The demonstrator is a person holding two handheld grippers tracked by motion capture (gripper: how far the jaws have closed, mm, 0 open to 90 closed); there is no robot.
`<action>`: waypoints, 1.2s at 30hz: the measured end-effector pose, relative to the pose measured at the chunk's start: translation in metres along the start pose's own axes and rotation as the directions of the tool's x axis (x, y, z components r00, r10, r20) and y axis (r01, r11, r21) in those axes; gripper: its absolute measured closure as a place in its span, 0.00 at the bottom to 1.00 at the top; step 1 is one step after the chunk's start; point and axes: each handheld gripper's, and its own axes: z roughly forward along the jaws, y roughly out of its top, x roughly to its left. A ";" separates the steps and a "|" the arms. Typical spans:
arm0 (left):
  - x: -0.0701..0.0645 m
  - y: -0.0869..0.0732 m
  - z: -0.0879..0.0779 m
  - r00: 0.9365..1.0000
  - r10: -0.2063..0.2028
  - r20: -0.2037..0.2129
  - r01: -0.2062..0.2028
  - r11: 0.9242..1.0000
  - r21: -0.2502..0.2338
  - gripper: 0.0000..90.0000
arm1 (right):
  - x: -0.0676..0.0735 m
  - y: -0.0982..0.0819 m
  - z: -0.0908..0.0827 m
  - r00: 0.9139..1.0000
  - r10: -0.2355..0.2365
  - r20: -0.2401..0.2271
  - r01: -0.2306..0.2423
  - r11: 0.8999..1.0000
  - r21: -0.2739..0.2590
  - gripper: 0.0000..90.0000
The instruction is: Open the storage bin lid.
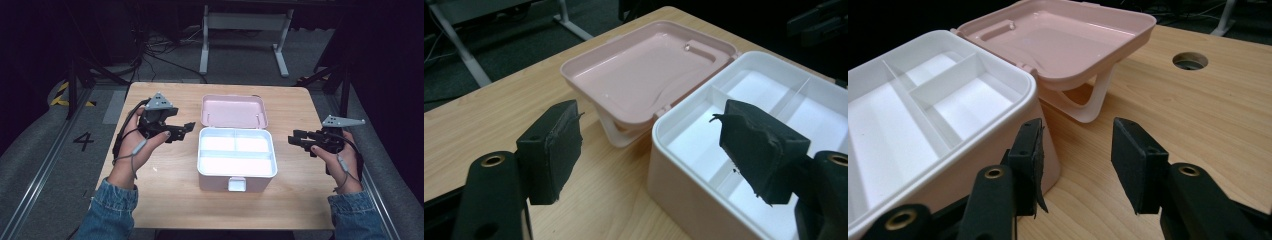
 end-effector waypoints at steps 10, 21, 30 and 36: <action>0.006 -0.035 -0.013 0.999 -0.054 -0.006 0.054 0.998 0.035 0.28 | -0.010 -0.007 0.004 0.999 0.024 0.031 -0.026 0.998 0.063 0.62; 0.019 -0.063 -0.016 0.989 -0.072 -0.127 0.087 0.989 0.116 0.28 | -0.013 -0.012 0.006 0.999 0.037 0.035 -0.039 0.996 0.081 0.62; 0.033 -0.083 -0.003 0.981 -0.074 -0.179 0.112 0.971 0.213 0.28 | -0.017 -0.018 0.007 0.998 0.048 0.049 -0.053 0.993 0.107 0.61; 0.043 -0.098 0.014 0.979 -0.121 -0.163 0.162 0.948 0.274 0.27 | -0.020 -0.022 0.007 0.996 0.056 0.067 -0.064 0.990 0.125 0.60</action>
